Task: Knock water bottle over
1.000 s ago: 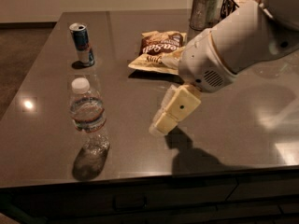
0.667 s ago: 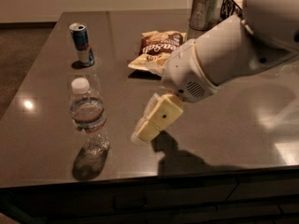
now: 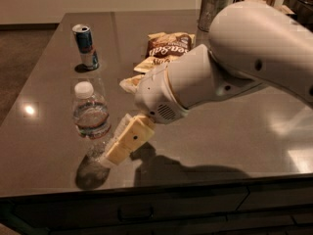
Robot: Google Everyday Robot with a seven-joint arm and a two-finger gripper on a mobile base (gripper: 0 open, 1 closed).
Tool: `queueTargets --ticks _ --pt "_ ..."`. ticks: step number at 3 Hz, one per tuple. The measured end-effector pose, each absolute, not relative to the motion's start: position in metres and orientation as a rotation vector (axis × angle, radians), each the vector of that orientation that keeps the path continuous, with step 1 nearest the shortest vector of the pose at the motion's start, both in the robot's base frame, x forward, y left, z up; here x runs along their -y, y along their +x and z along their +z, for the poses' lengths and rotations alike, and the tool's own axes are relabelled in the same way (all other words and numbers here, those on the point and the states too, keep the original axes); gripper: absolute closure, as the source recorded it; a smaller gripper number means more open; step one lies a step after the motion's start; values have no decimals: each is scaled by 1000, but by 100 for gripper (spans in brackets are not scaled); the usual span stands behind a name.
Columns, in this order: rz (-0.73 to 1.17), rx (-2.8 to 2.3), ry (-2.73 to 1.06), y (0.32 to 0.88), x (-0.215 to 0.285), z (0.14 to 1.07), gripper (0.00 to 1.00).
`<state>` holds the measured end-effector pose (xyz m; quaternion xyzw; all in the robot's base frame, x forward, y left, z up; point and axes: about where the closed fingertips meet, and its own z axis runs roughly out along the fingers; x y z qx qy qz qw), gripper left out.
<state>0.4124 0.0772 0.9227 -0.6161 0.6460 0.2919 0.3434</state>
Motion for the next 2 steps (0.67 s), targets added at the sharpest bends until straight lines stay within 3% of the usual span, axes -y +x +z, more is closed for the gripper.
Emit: queueTargets --ticks 1,2 --pt "802 -1642 -1589 409 -98 922 0" --pt "842 -1612 -1578 408 -112 924 12"
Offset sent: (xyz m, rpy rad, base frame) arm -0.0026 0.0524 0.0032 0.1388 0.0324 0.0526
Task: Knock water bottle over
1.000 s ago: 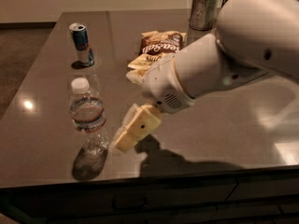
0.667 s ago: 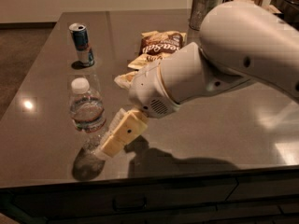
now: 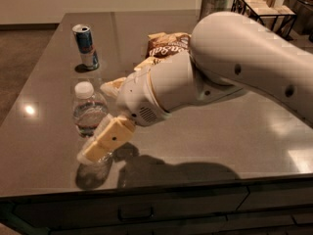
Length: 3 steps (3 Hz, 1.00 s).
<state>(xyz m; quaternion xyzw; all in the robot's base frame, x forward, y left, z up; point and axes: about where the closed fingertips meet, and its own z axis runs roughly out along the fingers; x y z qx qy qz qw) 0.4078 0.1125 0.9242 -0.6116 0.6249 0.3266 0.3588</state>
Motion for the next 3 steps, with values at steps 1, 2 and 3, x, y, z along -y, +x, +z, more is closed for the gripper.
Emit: queueTargets --ticks 1,2,3 --pt "882 -1583 -1562 407 -125 931 35" --pt "902 -1565 -1542 411 -128 939 59" --pt "861 -1588 -1557 423 -118 957 82"
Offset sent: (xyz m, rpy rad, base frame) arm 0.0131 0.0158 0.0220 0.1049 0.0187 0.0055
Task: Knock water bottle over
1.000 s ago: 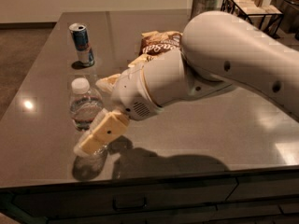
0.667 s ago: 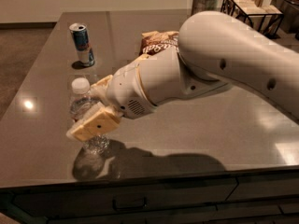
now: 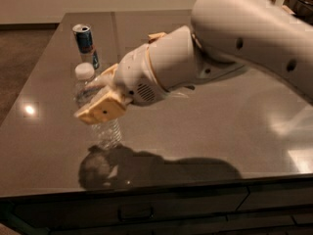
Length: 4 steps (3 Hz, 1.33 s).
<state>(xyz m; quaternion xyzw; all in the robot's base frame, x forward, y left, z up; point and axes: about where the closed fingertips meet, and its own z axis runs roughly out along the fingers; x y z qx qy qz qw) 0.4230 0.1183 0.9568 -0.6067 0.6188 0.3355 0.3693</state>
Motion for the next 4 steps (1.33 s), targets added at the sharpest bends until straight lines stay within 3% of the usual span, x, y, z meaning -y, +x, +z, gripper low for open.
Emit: queueTargets --ticks 1,4 --pt "768 -1679 -1600 443 -96 975 100" --pt "266 -1990 -1915 497 -14 950 100"
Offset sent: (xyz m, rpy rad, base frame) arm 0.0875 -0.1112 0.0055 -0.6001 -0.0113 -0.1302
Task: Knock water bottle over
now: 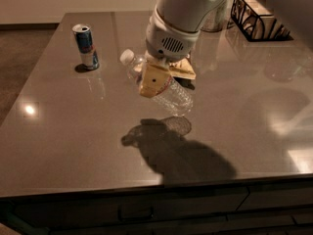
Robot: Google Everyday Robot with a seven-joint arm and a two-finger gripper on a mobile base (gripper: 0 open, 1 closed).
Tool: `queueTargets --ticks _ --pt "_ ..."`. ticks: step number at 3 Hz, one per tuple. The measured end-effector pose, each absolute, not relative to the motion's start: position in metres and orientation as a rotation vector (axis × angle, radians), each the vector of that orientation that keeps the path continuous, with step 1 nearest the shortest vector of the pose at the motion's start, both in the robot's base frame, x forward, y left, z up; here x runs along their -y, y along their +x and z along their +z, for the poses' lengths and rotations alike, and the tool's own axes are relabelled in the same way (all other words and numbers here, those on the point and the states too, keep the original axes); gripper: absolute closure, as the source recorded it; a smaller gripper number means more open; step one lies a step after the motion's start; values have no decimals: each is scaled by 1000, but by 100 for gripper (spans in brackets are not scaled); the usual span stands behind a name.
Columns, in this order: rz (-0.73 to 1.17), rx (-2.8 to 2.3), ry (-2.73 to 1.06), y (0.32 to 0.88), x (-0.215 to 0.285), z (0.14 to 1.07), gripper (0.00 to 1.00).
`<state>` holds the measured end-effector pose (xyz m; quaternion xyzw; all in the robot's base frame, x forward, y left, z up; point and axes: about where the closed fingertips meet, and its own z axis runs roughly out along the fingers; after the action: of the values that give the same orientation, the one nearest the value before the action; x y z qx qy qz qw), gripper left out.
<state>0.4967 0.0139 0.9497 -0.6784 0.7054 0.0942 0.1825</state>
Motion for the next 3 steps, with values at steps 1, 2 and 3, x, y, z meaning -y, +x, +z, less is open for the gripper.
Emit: queueTargets --ticks 1,2,3 --pt "117 -2038 -2014 507 4 932 100" --pt "19 -2062 -2103 510 12 916 85" --pt "-46 -2076 -2186 510 14 899 62"
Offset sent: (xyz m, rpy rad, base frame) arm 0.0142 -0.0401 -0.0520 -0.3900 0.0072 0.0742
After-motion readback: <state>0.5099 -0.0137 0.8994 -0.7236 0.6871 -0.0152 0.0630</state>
